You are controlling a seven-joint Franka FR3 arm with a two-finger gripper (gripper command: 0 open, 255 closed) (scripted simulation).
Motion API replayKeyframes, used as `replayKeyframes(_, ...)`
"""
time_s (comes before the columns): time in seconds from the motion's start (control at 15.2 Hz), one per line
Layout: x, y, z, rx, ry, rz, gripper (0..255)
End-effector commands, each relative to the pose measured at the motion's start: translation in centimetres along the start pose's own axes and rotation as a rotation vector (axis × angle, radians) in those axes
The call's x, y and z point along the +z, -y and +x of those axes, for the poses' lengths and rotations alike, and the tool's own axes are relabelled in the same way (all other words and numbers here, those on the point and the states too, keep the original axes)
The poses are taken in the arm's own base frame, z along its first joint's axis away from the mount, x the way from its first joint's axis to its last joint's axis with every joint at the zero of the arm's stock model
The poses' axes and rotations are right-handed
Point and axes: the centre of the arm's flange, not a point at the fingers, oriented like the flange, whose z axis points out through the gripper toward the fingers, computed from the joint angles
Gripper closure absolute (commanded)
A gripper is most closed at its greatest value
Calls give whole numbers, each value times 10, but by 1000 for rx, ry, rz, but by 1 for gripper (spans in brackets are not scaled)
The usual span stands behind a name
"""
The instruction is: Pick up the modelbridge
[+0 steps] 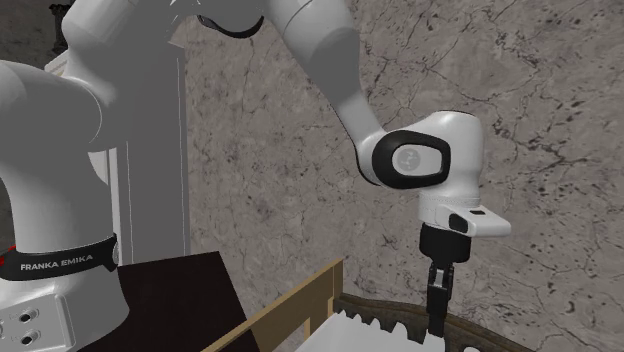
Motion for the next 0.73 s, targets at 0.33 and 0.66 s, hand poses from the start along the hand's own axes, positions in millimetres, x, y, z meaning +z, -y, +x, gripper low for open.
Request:
replayKeyframes(0.33,-5,0,-1,-1,0,0,255)
replayKeyframes(0.66,-31,0,-2,-1,0,0,255)
